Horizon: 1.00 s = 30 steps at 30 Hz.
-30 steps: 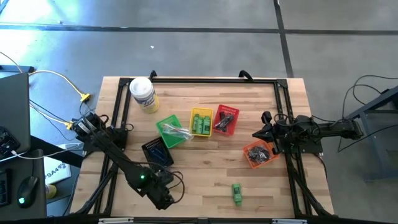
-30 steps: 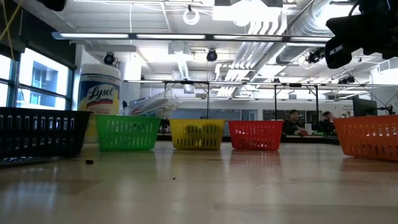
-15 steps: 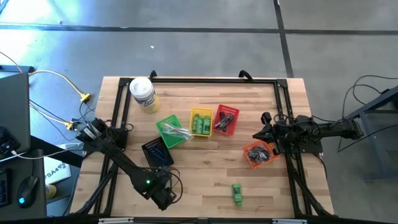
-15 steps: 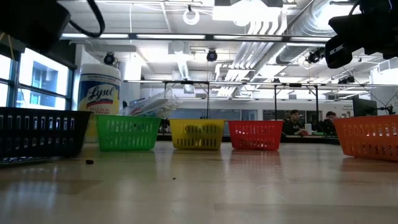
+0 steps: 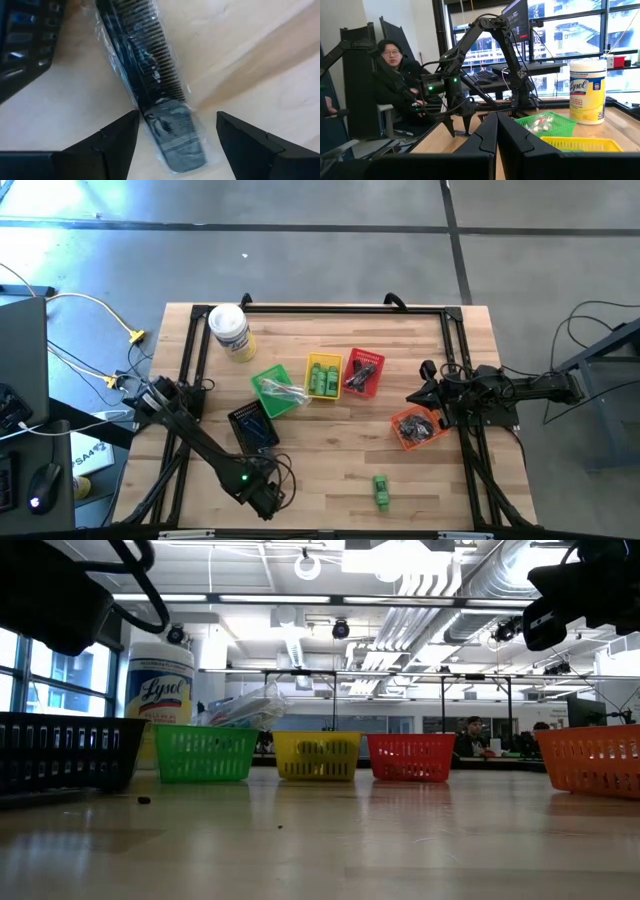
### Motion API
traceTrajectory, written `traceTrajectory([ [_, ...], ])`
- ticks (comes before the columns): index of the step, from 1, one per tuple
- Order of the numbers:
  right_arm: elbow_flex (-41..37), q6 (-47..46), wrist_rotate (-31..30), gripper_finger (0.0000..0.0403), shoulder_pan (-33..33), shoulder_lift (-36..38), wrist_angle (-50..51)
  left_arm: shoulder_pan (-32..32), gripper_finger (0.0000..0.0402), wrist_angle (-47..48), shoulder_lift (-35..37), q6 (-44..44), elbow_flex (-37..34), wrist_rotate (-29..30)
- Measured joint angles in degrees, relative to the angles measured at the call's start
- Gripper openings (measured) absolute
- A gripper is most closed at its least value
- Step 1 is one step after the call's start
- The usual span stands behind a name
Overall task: Pick & Place Travel size toiletries
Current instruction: Put the black comb into the red bin
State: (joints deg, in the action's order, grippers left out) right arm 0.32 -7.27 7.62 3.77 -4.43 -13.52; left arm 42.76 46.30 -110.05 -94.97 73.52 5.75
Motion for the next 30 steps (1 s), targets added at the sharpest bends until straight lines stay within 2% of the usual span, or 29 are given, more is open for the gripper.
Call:
traceTrajectory([
  [5,-0.02,-0.04,-0.02,0.0002,0.00,0.00,-0.06,0.04,0.0260,-0.67,-2.08,4.83,0.09,-0.52],
  [15,-0.01,-0.44,-0.02,0.0002,0.00,0.00,-0.22,0.02,0.0254,-0.15,-2.61,4.50,0.02,-0.98],
  [19,-0.02,-0.45,0.00,0.0002,0.00,0.00,-0.22,0.00,0.0228,0.49,-3.02,2.80,0.02,-1.06],
  [30,-0.02,-0.46,0.02,0.0002,-0.02,0.00,-0.19,0.07,0.0122,0.41,-3.00,2.15,-0.09,-2.74],
])
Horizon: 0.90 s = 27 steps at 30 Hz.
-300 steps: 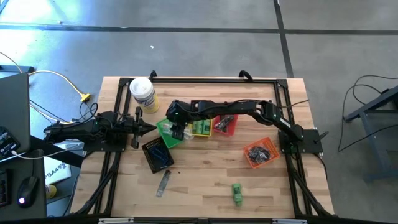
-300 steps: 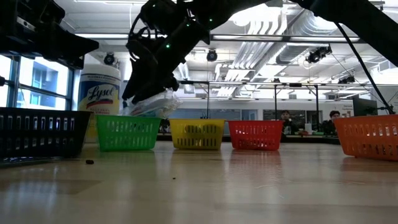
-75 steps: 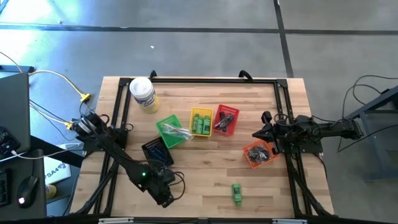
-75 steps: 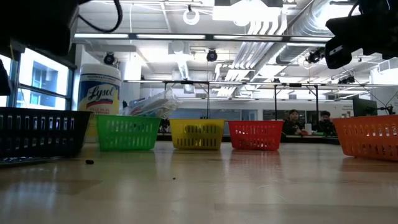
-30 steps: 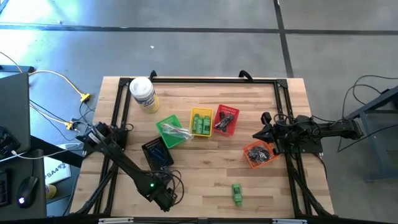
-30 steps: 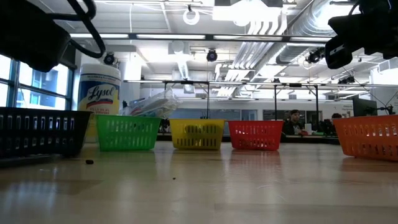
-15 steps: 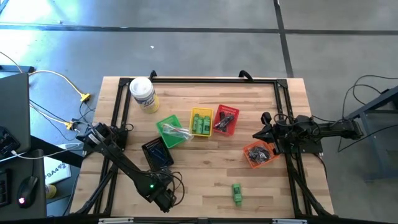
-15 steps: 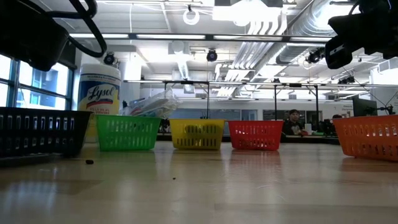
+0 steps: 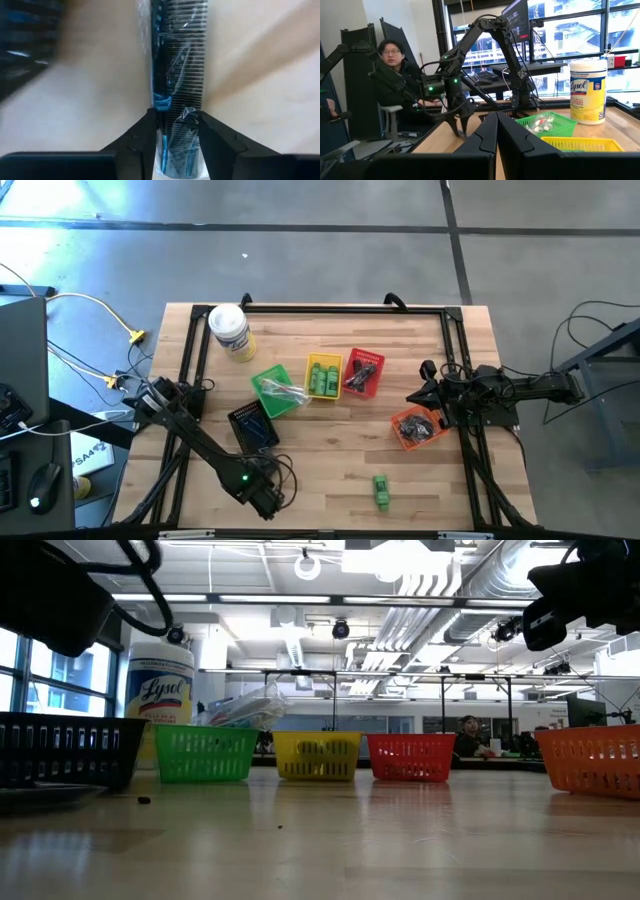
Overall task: Pick & Place Travel size toiletries
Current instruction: Put the black comb into the red bin
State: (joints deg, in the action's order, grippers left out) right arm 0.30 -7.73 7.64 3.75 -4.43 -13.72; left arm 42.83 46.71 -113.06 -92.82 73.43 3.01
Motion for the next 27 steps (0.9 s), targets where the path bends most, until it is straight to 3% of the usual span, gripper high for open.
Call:
traceTrajectory([
  [6,0.02,-0.04,0.02,0.0002,0.02,0.00,0.00,0.07,0.0110,-1.22,-0.20,5.07,2.08,-1.21],
  [14,0.00,-0.24,0.02,0.0002,0.02,0.00,0.00,0.06,0.0109,-0.79,-0.80,15.48,8.47,3.73],
  [23,0.01,-0.24,0.04,0.0002,0.02,0.00,0.00,-0.04,0.0109,-0.69,-0.61,19.83,9.27,3.97],
  [27,0.01,-0.24,0.05,0.0002,0.02,0.00,0.00,-0.04,0.0085,-0.48,-0.57,20.66,9.29,3.95],
])
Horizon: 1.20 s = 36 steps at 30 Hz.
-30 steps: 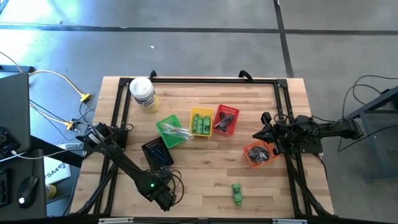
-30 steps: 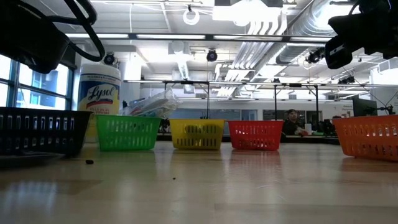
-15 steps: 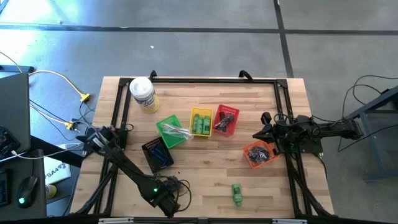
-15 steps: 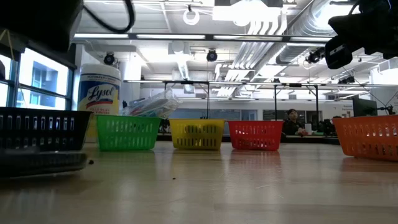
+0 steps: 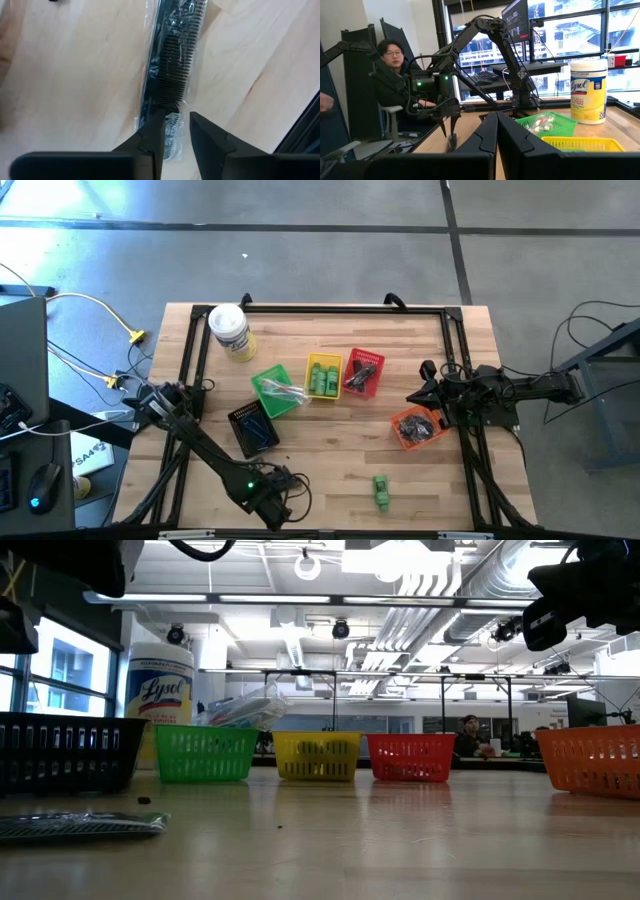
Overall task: Pick & Place Travel size toiletries
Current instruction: Put the black comb into the red bin
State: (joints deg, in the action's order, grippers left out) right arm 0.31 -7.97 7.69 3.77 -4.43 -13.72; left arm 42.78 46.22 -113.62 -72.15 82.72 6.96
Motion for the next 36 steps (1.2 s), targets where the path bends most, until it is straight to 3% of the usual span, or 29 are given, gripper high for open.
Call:
traceTrajectory([
  [5,0.01,0.00,-0.01,0.0002,0.00,0.00,0.00,0.00,0.0063,-0.31,0.07,5.76,0.09,1.68],
  [9,0.01,0.00,-0.01,0.0002,0.00,0.00,0.00,-0.02,0.0081,-2.47,0.15,12.11,0.10,2.37],
  [13,-0.01,0.00,-0.03,0.0002,0.00,0.00,-0.02,0.00,0.0132,-3.82,0.20,16.75,0.13,2.36],
  [21,-0.01,0.00,-0.05,0.0002,0.00,0.00,-0.02,-1.12,0.0282,-0.88,0.22,16.51,0.15,2.88],
  [25,0.00,0.00,-0.05,0.0002,0.00,0.00,-0.04,-2.04,0.0325,-0.64,-1.12,16.40,0.14,1.29],
  [30,0.00,0.01,-0.05,0.0002,-0.02,0.00,-0.03,-2.43,0.0331,-1.22,-3.16,16.63,0.32,-2.46],
  [36,0.01,0.02,-0.10,0.0002,0.00,-0.02,-0.04,-2.38,0.0316,-0.26,-4.02,15.95,0.42,-1.63],
])
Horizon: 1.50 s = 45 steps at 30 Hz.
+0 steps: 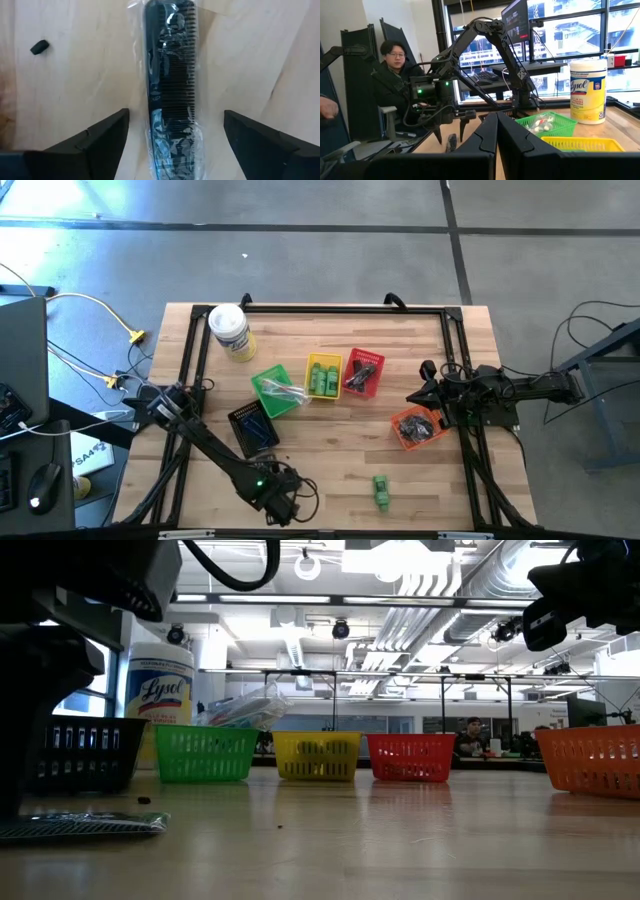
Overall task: Pick & Place Travel size toiletries
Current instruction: Put the black comb into the red bin
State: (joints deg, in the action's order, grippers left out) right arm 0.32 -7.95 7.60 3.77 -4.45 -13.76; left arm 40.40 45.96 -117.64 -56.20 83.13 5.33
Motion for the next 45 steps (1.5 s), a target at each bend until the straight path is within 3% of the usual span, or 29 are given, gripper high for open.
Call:
traceTrajectory([
  [5,-0.01,0.00,0.02,0.0002,0.00,0.00,0.02,0.02,0.0270,1.06,-0.14,-1.61,-0.09,1.59],
  [17,-0.02,-0.01,0.02,0.0002,0.00,0.00,0.04,-0.28,0.0079,0.23,-0.90,-3.63,-0.15,1.23],
  [23,0.00,0.00,0.02,0.0002,-0.02,0.02,0.04,-0.26,0.0008,-0.53,-0.98,-2.49,-0.13,-0.62],
  [32,-0.02,-0.01,0.03,0.0002,-0.01,0.00,0.04,-0.26,0.0000,0.92,-1.11,-0.50,1.65,-0.72],
  [45,-0.02,-0.01,0.04,0.0002,0.00,0.00,0.02,-0.15,0.0000,17.65,-1.41,1.67,16.32,8.66],
])
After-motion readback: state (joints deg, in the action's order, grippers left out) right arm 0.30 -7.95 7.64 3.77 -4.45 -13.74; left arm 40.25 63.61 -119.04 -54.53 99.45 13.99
